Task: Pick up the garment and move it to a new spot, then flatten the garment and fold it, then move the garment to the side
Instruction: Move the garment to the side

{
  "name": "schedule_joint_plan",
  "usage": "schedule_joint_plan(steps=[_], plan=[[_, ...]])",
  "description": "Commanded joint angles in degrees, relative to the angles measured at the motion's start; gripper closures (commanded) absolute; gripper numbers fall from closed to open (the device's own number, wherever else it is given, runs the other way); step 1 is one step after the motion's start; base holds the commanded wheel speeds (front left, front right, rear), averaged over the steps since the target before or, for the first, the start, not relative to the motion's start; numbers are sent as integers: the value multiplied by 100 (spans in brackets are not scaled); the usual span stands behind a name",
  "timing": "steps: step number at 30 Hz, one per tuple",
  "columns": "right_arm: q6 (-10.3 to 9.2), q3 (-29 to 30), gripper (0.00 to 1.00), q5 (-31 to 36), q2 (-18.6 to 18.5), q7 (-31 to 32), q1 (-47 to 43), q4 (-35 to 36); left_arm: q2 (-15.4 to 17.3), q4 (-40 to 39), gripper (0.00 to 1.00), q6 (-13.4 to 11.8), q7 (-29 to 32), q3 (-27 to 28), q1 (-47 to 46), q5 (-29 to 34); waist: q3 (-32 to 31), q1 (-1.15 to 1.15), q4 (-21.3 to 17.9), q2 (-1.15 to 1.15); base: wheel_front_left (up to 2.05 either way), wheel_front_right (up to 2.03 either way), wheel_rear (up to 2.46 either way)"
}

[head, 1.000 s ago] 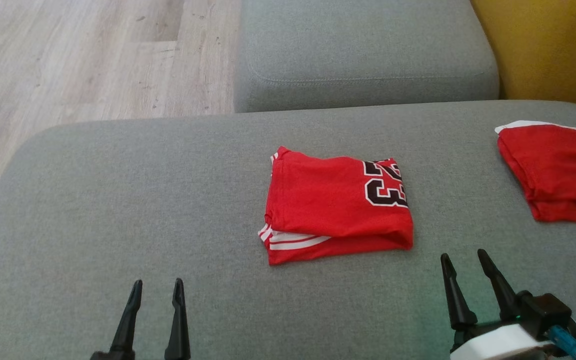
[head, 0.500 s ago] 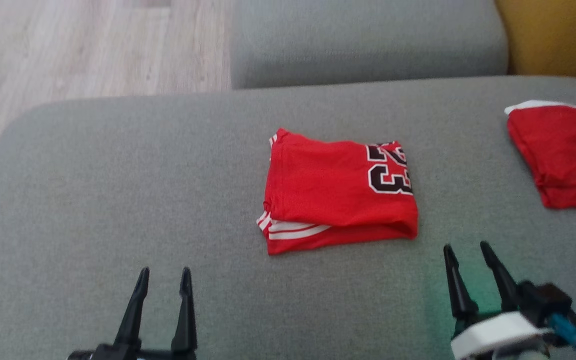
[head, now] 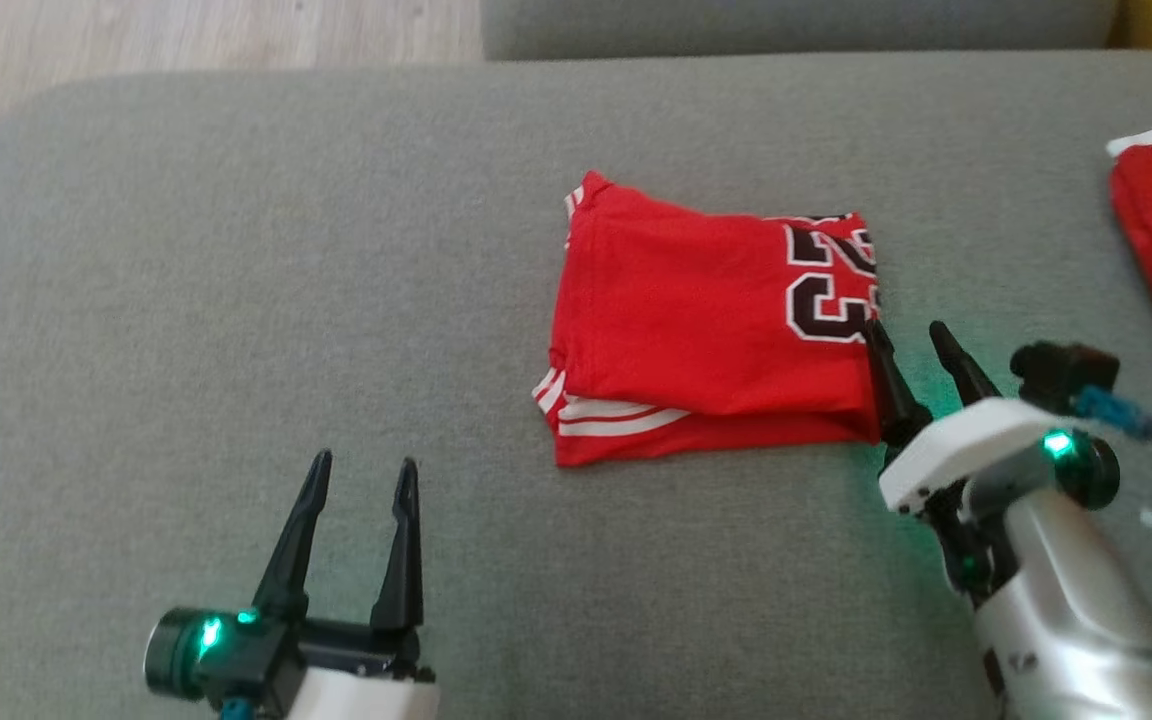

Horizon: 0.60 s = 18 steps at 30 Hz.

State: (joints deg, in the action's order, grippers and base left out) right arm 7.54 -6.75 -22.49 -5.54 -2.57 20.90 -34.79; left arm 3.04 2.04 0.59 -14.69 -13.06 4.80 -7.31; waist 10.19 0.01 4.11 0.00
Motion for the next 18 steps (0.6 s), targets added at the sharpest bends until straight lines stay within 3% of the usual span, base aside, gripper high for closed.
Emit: schedule_joint_plan(steps=[1, 4, 5, 7, 12, 18], plan=[[-5, -83, 0, -30, 0, 75, 160, 34, -16, -168, 0, 13, -30, 135, -254, 28, 95, -1, 85, 0, 0, 0, 0], [-5, -26, 0, -31, 41, 386, 412, -434, -16, -145, 0, 17, -30, 101, -331, 20, 176, -1, 159, 0, 0, 0, 0], [-5, -55, 51, -56, 62, 460, 465, -555, -16, -136, 0, 14, -30, 94, -349, 14, 190, -1, 179, 0, 0, 0, 0], [-5, -154, 100, -104, 81, 518, 532, -708, -16, -121, 0, 11, -30, 87, -373, 9, 207, -1, 207, 0, 0, 0, 0], [-5, -190, 100, -54, -145, 247, 636, -670, -16, -189, 0, -50, -30, 172, -372, -6, 283, -1, 123, 0, 0, 0, 0], [-5, -96, 100, 462, -971, 309, 858, -108, -16, -378, 0, -20, -30, 263, -485, -14, 639, -1, -192, 0, 0, 0, 0]])
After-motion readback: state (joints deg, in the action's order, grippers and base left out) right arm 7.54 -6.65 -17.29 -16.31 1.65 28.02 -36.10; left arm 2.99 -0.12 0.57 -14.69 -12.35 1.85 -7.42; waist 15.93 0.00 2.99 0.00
